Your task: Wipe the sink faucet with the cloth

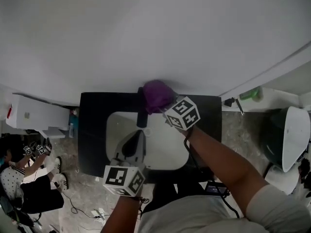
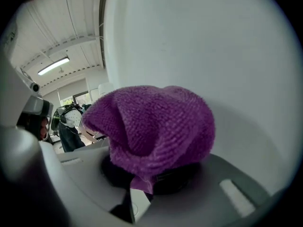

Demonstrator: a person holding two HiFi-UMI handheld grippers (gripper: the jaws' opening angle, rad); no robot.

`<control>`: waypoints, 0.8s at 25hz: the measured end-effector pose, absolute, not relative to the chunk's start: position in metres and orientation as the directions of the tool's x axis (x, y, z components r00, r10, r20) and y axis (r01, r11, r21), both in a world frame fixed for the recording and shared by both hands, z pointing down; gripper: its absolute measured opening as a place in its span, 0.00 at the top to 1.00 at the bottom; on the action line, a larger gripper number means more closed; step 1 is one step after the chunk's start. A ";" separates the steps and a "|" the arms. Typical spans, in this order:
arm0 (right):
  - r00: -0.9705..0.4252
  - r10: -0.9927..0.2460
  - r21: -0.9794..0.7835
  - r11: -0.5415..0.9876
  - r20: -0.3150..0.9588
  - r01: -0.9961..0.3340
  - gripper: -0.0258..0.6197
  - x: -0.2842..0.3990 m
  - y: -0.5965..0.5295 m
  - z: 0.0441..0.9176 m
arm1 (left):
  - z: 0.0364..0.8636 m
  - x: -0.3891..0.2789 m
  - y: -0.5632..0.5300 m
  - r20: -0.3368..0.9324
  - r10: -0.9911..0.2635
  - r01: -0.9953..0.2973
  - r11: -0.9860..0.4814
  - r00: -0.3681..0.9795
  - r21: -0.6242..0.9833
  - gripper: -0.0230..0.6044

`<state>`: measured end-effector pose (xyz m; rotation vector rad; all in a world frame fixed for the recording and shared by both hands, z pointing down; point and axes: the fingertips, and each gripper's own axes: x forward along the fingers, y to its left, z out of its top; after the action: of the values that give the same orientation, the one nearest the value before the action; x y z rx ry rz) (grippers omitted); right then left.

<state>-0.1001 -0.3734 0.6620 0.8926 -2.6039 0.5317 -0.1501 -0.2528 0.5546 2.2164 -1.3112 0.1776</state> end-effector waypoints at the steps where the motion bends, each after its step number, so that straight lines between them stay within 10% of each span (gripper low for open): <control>1: -0.748 -0.513 -0.232 0.736 0.422 -0.636 0.89 -0.099 -0.375 0.667 | 0.558 -0.152 -0.255 0.383 -0.767 -0.842 -0.370 0.515 0.392 0.96; 11: -0.607 -0.346 -0.214 0.719 0.715 -0.662 0.89 -0.093 -0.367 0.794 | 0.579 -0.151 -0.256 0.418 -0.739 -0.838 -0.377 0.529 0.395 0.96; 20: -0.705 -0.532 -0.119 0.753 0.468 -0.647 0.89 -0.098 -0.370 0.654 | 0.559 -0.149 -0.262 0.388 -0.755 -0.839 -0.394 0.528 0.374 0.96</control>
<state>-0.0985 -0.3698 0.6545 0.8992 -2.5417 0.3853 -0.1489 -0.2620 0.5588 2.2402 -1.2926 0.2095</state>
